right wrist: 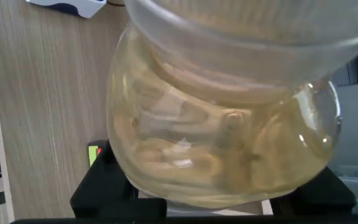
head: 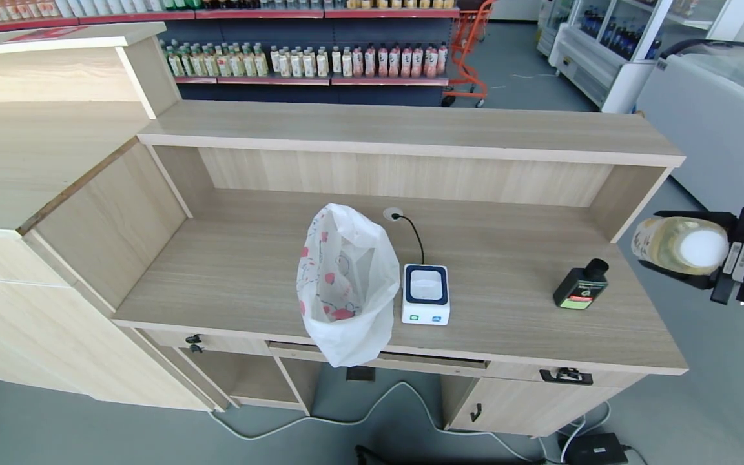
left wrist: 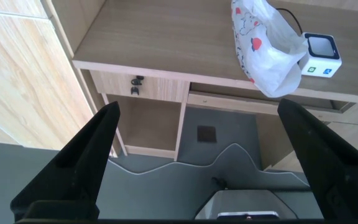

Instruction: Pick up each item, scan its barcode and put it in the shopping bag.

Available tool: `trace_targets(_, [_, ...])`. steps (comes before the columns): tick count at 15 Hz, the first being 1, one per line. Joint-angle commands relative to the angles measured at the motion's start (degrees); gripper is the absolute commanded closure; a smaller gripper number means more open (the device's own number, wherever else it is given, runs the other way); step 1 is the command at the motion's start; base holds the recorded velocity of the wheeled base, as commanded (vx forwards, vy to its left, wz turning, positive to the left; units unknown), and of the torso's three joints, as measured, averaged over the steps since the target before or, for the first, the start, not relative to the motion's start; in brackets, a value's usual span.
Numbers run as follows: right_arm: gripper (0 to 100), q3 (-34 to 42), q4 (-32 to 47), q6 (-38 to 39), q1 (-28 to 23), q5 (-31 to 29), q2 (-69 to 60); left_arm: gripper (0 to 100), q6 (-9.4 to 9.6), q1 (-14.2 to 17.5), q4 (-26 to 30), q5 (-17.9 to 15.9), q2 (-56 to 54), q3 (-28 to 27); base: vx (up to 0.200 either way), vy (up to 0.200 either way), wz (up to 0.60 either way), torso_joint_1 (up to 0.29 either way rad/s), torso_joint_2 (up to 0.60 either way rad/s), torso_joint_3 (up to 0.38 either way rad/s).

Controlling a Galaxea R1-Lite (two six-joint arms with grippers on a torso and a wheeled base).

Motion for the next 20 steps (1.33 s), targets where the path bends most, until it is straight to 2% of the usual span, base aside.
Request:
trace_targets(1, [100,-0.8,-1.5,-0.9,1.0,0.0,0.4,0,-0.01,0.0,-0.1,0.0,0.0,0.0,0.0,0.0,0.6,0.002,0.01,0.007])
trace_targets(4, [100,-0.3,-7.8,-1.1,5.0,0.0,3.0,0,-0.01,0.0,0.0,0.0,0.0,0.0,0.0,0.0,0.6,0.004,0.0,0.002])
trace_targets(9, [100,0.5,-12.7,-3.0,13.4,0.4,12.3,0,-0.01,0.0,0.0,0.0,0.0,0.0,0.0,0.0,0.0,0.0,0.0,0.0])
trace_targets(12, [100,1.1,-18.0,-3.1,15.0,0.4,18.4,0,-0.01,0.0,0.0,0.0,0.0,0.0,0.0,0.0,0.0,0.0,0.0,0.0])
trace_targets(20, [100,0.2,-21.8,-3.4,17.1,0.4,25.0,0,-0.01,0.0,0.0,0.0,0.0,0.0,0.0,0.0,0.0,0.0,0.0,0.0])
